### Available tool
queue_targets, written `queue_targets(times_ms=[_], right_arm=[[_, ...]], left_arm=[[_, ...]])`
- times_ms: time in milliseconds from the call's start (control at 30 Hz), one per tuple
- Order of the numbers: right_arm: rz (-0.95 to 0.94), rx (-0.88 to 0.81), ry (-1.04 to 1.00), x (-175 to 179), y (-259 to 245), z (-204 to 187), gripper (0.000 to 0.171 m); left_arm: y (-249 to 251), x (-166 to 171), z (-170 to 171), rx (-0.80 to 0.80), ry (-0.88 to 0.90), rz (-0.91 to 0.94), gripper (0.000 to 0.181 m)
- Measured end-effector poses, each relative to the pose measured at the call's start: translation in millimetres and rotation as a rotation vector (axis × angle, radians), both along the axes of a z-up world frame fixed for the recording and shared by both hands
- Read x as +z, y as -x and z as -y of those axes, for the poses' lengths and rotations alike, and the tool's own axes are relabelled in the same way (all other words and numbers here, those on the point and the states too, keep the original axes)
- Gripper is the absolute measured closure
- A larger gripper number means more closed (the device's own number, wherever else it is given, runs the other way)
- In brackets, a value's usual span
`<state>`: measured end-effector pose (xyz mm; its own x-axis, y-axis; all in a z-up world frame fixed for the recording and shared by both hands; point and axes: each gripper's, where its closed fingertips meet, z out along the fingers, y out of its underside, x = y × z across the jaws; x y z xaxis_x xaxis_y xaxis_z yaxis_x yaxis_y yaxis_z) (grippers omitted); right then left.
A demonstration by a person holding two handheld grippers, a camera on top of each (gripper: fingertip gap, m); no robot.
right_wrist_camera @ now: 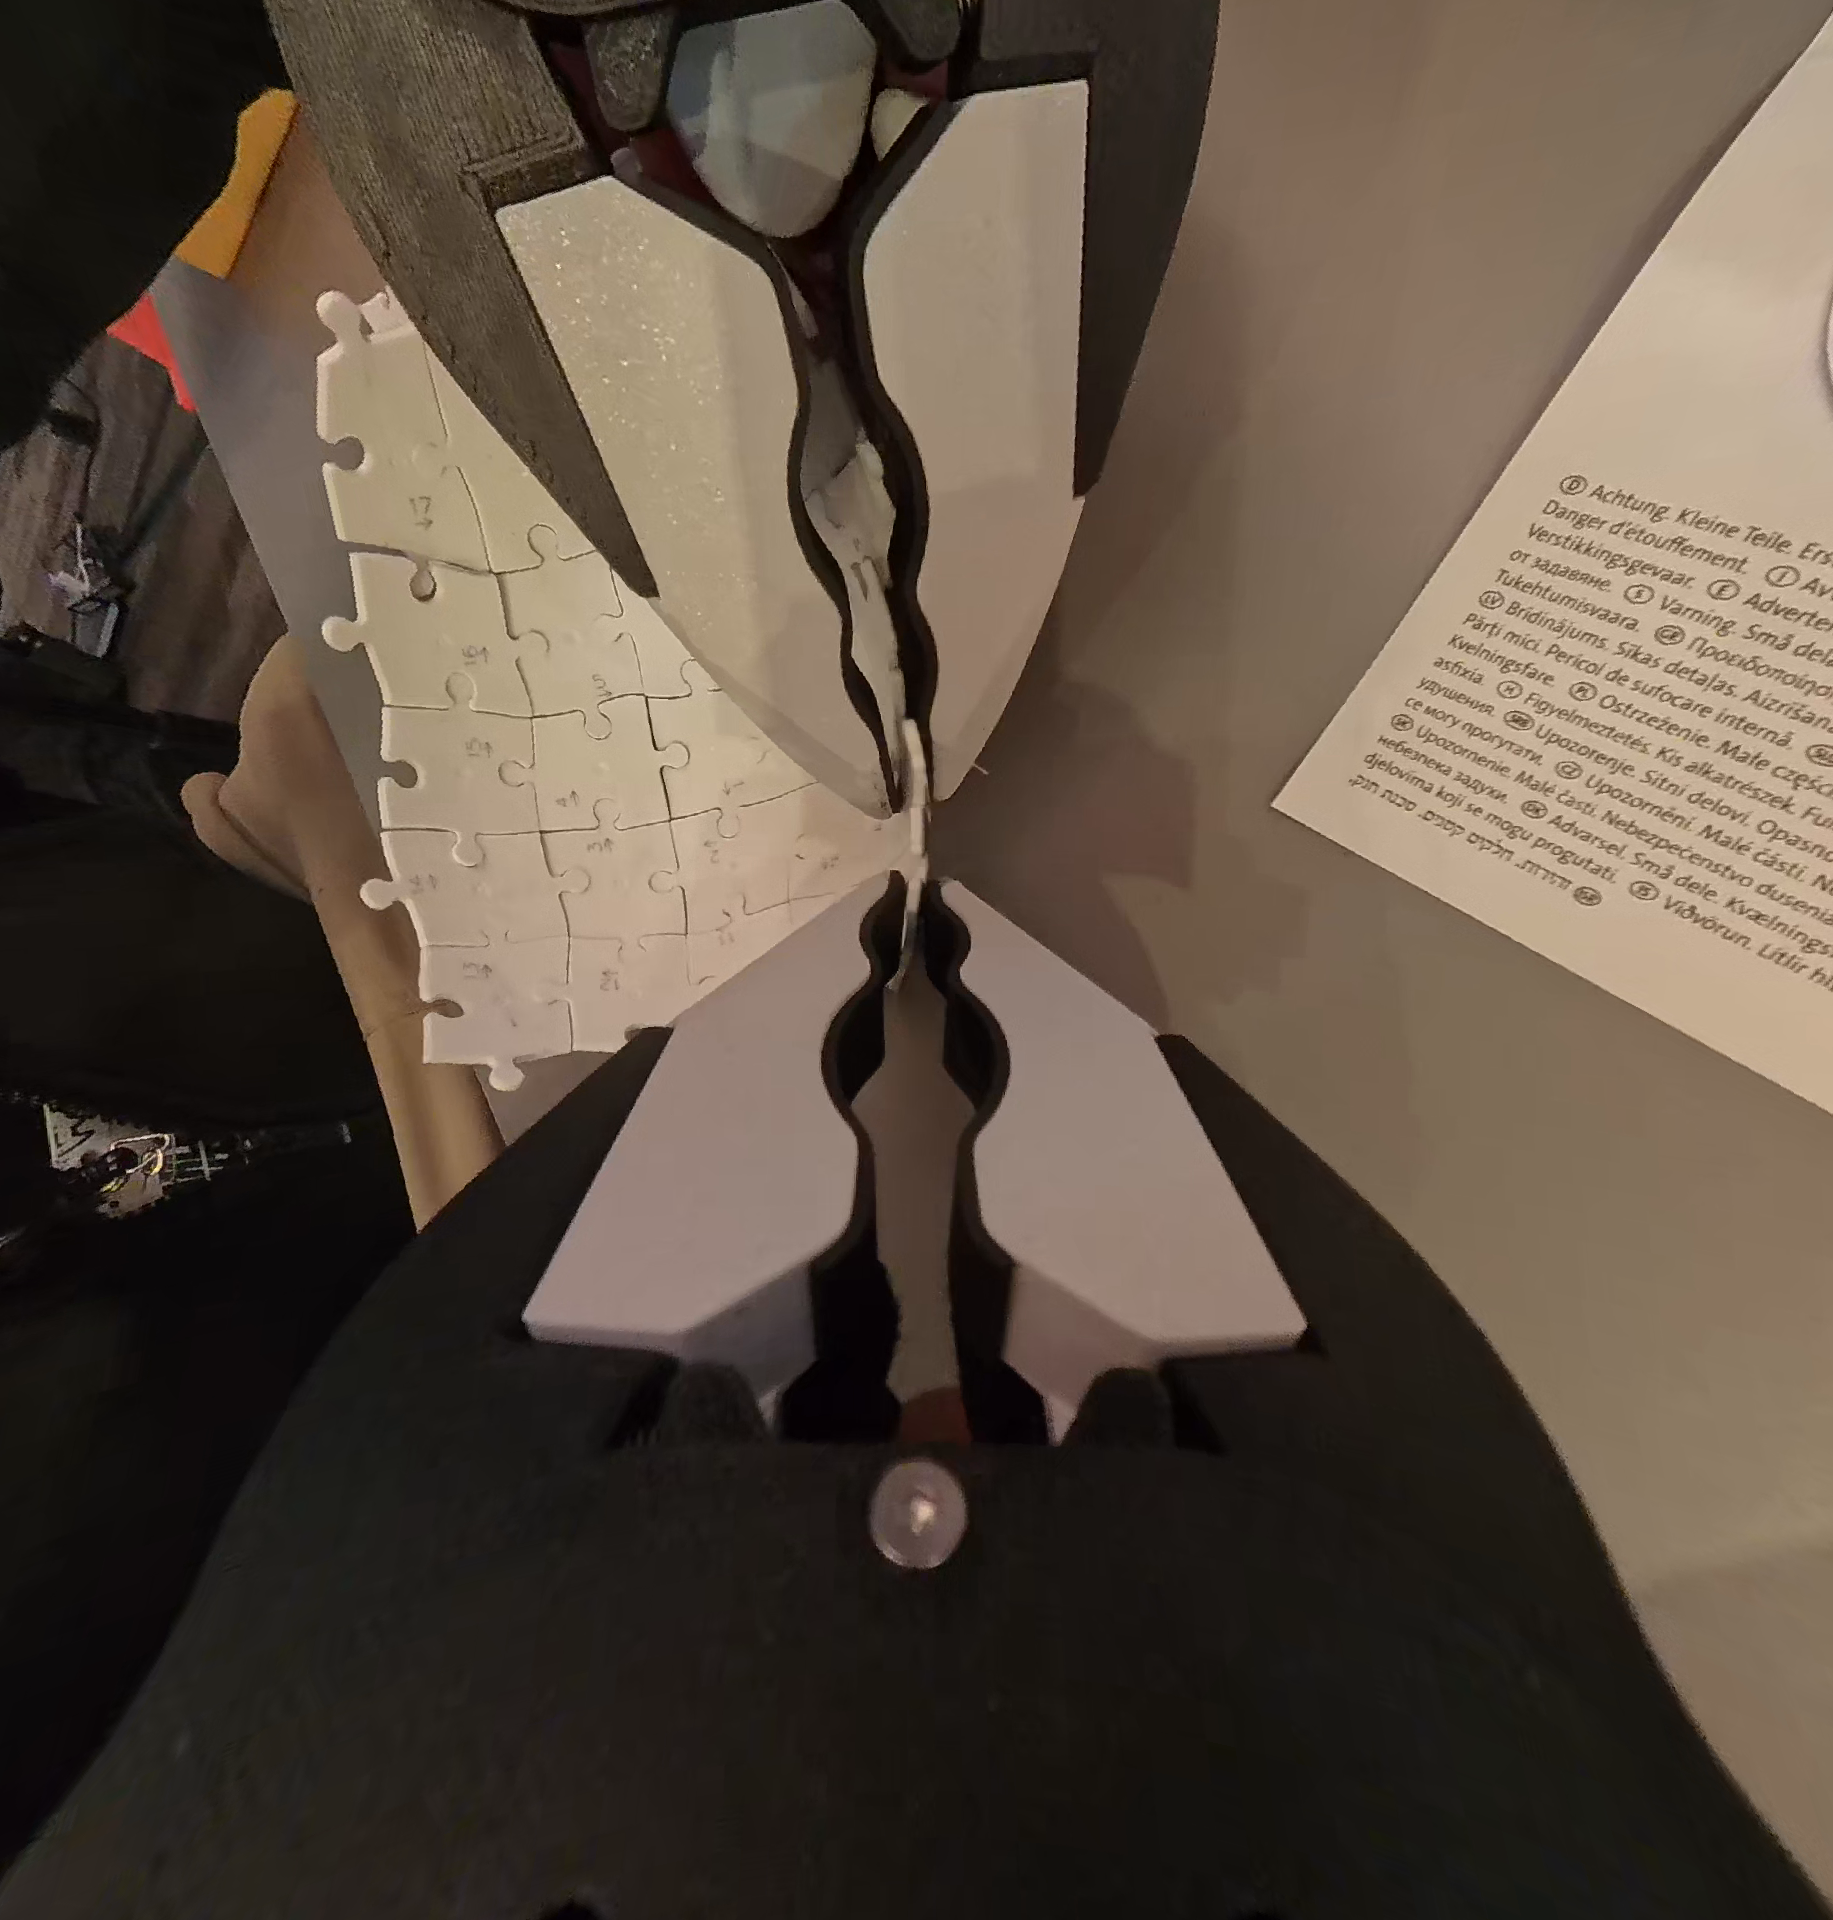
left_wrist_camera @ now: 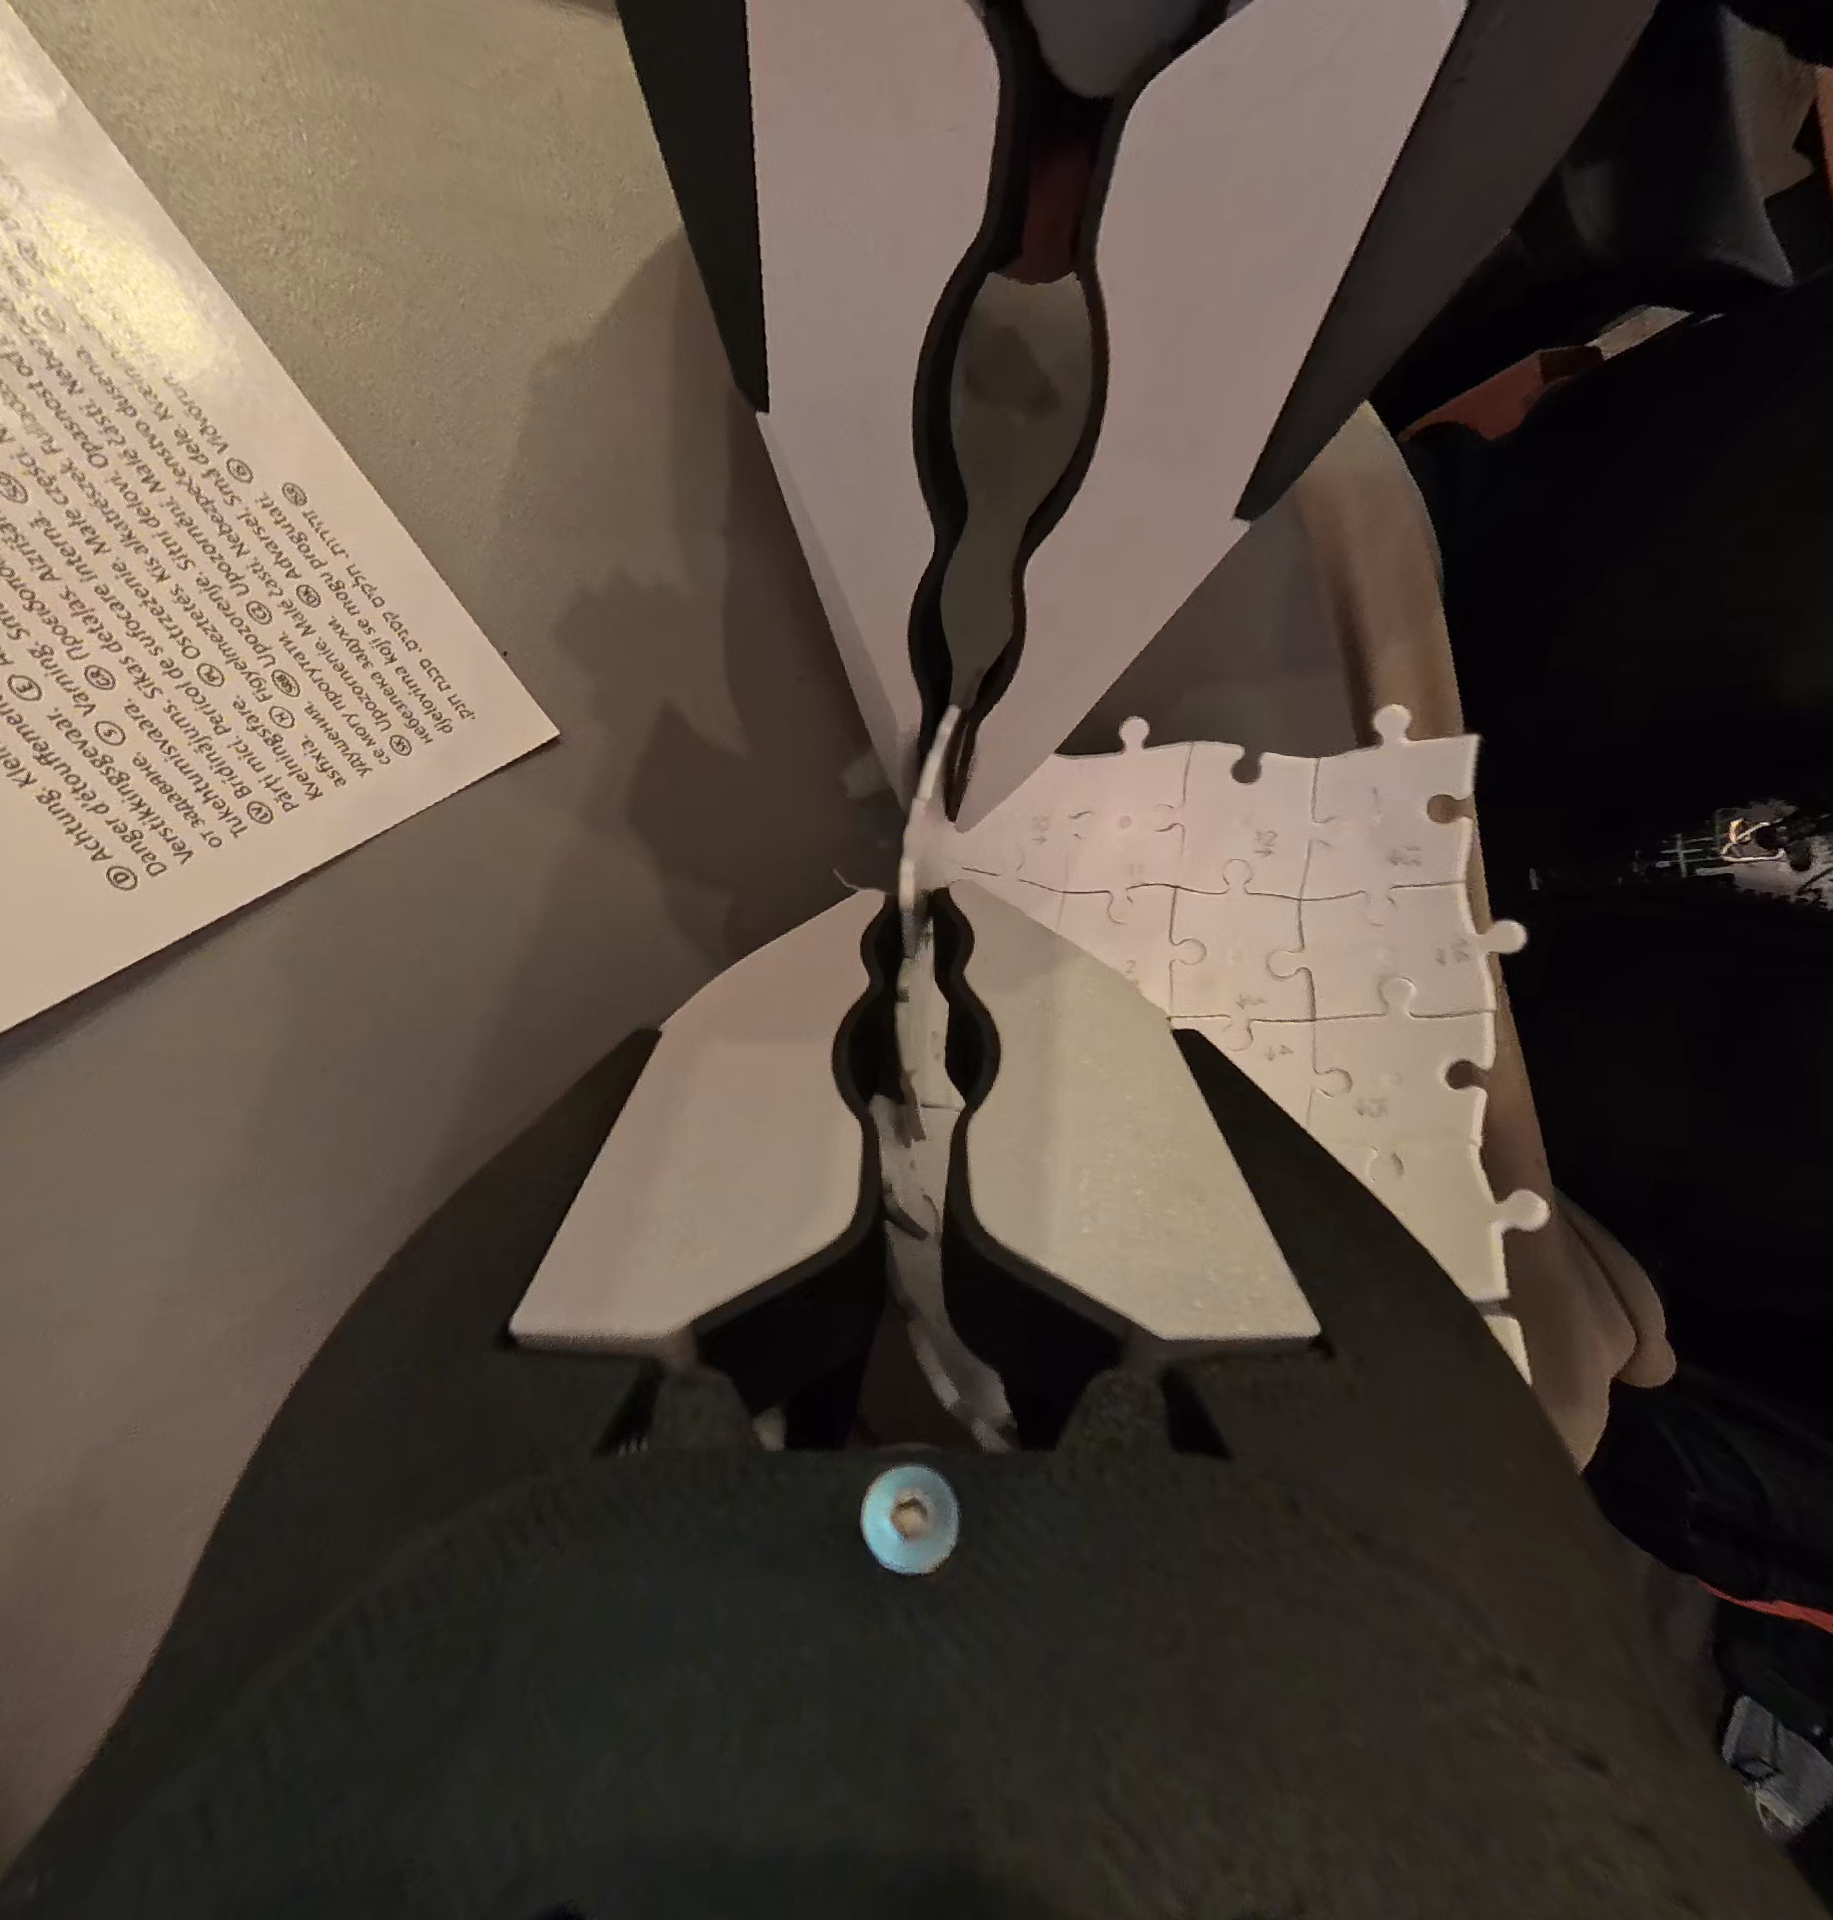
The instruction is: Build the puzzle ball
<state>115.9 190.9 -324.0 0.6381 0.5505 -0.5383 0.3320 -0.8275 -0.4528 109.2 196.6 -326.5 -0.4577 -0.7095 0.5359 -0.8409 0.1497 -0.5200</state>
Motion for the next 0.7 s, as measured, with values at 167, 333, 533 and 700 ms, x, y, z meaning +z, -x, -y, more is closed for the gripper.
queue_targets(times_ms=[167, 333, 533, 700], right_arm=[[-0.004, 0.0, -0.003, -1.5, 2.1, 0.8, 0.168], [0.0, -0.018, -0.025, -0.7, -0.7, -2.3, 0.162], [-0.014, -0.031, -0.078, 3.2, 2.6, -9.1, 0.168], [-0.029, -0.035, -0.072, 2.7, 4.3, -9.1, 0.169]], left_arm=[[2.6, -2.8, 1.1, -0.016, -0.017, -0.016, 0.174], [3.4, -3.4, 0.2, -0.015, -0.026, -0.019, 0.173], [4.3, -4.6, 1.7, -0.016, -0.03, -0.023, 0.172], [5.1, -4.6, 0.8, -0.005, -0.05, -0.013, 0.171]])
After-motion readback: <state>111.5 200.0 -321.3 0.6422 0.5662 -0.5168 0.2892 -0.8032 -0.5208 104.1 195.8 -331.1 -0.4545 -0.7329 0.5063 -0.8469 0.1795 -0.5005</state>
